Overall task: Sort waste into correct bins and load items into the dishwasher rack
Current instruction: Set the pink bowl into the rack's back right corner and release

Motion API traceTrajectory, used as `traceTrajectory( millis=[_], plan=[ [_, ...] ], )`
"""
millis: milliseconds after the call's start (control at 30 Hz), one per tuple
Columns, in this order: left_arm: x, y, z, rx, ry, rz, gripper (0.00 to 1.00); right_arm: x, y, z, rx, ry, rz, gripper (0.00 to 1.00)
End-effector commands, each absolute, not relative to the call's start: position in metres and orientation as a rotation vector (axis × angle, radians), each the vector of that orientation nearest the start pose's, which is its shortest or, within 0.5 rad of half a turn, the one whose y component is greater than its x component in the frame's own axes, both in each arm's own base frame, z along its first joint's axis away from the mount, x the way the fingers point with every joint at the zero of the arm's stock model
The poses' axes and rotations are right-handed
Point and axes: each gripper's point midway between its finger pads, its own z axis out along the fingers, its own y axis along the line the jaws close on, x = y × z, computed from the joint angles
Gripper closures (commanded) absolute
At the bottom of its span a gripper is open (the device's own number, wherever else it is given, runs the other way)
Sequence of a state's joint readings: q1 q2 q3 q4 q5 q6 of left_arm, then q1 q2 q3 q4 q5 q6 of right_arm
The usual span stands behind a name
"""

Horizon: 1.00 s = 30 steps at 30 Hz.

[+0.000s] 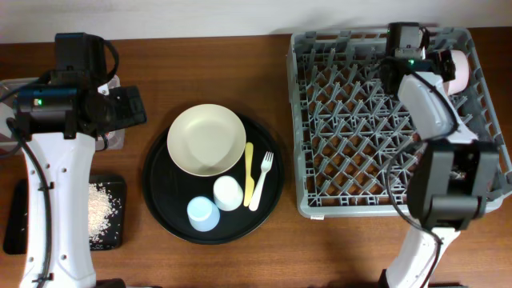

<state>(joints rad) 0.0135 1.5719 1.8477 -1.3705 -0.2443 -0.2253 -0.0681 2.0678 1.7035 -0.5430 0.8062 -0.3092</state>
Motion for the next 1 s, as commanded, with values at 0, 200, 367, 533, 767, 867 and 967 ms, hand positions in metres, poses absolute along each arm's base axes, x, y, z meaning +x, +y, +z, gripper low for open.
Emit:
traceTrajectory(
  millis=[0,200,367,533,767,867,967],
  plan=[
    [0.349,0.049,0.291,-0.405,2.591,0.264,0.01,0.5,-0.153,0.184,0.123,2.4,-1.052,0.06],
    [0.349,0.049,0.291,-0.405,2.591,0.264,0.01,0.504,-0.137,0.218,0.149,2.374,-0.749,0.64],
    [0.349,0.049,0.291,-0.405,2.591,0.264,0.01,0.496,-0.163,0.237,0.262,2.342,-0.621,0.96],
    [0.349,0.049,0.291,-0.405,2.591,0.264,0.01,0.498,-0.205,0.247,0.363,2.254,-0.689,0.96],
    [0.349,0.049,0.291,-0.405,2.591,0.264,0.01,0.516,-0.236,0.201,0.42,2.264,-0.745,0.96],
    [0.349,0.049,0.291,-0.405,2.591,0.264,0.01,0.512,-0.254,0.19,0.482,2.252,-0.835,0.96],
    [0.349,0.049,0.291,-0.405,2.591,0.264,0.01,0.515,-0.243,0.16,0.466,2.342,-0.677,0.96]
  ],
)
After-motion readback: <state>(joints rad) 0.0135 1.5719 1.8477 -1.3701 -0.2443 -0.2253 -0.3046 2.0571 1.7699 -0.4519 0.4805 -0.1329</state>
